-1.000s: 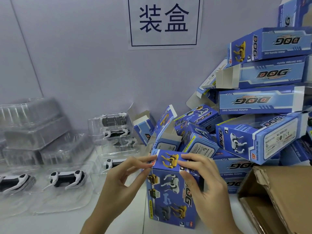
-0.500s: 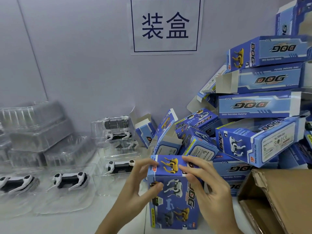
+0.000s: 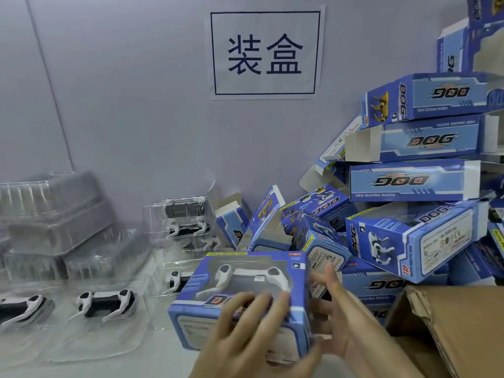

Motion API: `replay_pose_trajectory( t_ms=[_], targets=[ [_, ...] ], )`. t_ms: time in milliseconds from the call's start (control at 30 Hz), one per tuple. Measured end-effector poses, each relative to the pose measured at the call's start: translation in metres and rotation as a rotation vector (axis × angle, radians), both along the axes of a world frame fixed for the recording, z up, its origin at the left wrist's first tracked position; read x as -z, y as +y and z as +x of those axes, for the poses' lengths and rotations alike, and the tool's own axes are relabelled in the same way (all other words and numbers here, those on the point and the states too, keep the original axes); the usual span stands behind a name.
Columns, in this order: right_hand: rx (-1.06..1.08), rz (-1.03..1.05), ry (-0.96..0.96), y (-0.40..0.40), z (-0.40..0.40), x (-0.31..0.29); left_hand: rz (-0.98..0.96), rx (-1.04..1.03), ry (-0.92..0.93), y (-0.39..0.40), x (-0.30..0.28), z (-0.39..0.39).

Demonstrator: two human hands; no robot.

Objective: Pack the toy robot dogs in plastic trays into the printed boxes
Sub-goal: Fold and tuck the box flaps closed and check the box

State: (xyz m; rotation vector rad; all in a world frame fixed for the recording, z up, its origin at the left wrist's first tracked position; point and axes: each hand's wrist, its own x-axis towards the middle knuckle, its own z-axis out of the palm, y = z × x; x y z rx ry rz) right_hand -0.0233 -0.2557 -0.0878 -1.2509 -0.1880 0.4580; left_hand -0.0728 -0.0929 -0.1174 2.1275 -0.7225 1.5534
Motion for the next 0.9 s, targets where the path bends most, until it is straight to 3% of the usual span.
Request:
replay_pose_trajectory(
  t_ms=[133,367,500,600,667,767,900],
  targets=[
    [-0.02,-0.046,-0.109,-0.011,0.004,0.004,0.232,-0.125,-0.059,0.004,0.01,-0.001],
    [0.145,0.08,-0.226,-0.017,0.013,0.004,0.017,-0.04,-0.072,0.027,-0.011,-0.007],
    [0.192,0.169,-0.272,-0.013,0.013,0.003,-0.605,0.041,0.284,0.058,-0.026,0.002],
    [0.166,0.232,-0.307,-0.009,0.01,0.005,-0.889,0.548,0.644,0.07,-0.023,0.011],
    [0.15,0.236,-0.326,-0.005,0.007,0.005,-0.907,0.66,0.738,0.075,-0.017,0.014],
    [0.178,0.197,-0.331,-0.001,0.002,0.006,-0.874,0.629,0.774,0.074,-0.013,0.016],
    [0.287,-0.043,-0.428,0.005,-0.007,-0.002,-0.901,0.633,0.862,0.077,-0.007,0.019]
  ],
)
